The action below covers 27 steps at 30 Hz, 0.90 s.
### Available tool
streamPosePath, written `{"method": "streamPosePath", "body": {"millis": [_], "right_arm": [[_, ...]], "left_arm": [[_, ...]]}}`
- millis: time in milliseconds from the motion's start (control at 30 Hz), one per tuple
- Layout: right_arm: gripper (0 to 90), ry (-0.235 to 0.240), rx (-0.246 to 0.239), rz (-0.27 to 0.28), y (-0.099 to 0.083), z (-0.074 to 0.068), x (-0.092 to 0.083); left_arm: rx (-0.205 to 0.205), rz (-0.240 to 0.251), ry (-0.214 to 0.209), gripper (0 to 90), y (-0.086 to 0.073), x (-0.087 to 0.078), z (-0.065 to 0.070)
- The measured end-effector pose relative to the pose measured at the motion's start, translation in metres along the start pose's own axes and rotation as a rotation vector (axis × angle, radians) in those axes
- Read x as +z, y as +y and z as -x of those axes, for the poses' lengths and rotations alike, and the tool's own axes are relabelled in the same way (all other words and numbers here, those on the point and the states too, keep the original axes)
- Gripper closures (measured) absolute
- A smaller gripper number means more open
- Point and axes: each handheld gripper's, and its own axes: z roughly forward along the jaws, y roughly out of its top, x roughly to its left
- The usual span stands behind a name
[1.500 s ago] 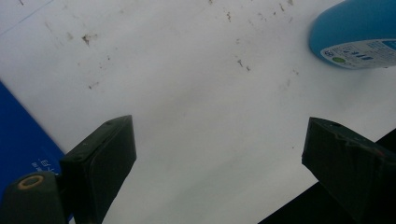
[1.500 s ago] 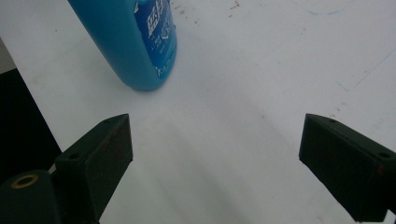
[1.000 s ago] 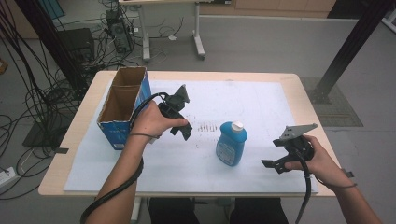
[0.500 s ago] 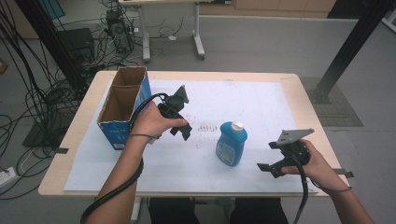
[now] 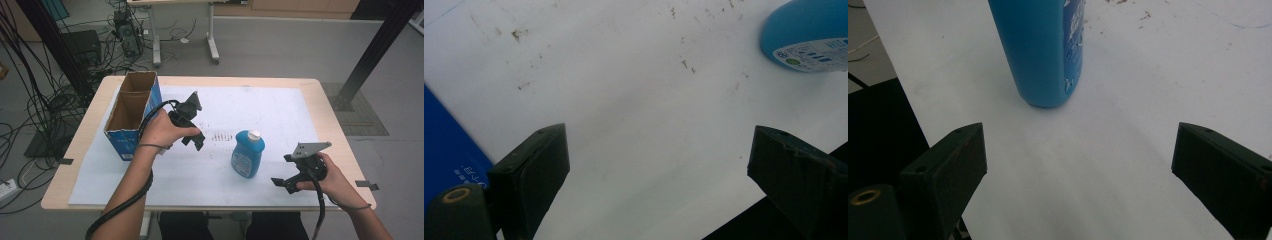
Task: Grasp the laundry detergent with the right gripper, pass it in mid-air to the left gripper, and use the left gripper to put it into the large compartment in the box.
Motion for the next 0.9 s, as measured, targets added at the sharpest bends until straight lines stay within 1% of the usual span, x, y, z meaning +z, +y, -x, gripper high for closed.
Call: {"method": "streamPosePath", "body": {"millis": [200, 367, 400, 700, 733, 900], "right_arm": [[6.8, -0.003, 0.004, 0.015, -0.003, -0.004, 0.003], [6.8, 0.005, 0.005, 0.021, -0.005, -0.008, 0.007], [6.8, -0.007, 0.001, 0.023, -0.006, -0.01, 0.009], [6.8, -0.013, 0.002, 0.038, -0.008, -0.016, 0.017], [6.8, -0.014, 0.004, 0.042, -0.009, -0.016, 0.018], [6.8, -0.021, 0.018, 0.064, -0.01, -0.017, 0.02]], "left_arm": [[-0.005, 0.007, 0.0, 10.1, -0.001, 0.0, 0.0], [-0.003, 0.006, 0.001, 10.1, 0.0, 0.0, -0.001], [-0.003, 0.004, 0.0, 10.1, 0.0, 0.0, -0.001], [-0.008, 0.004, -0.004, 10.1, -0.002, 0.003, -0.001], [-0.004, 0.001, -0.004, 10.1, -0.002, 0.003, -0.001], [-0.006, -0.001, -0.003, 10.1, -0.002, 0.004, -0.001]]}}
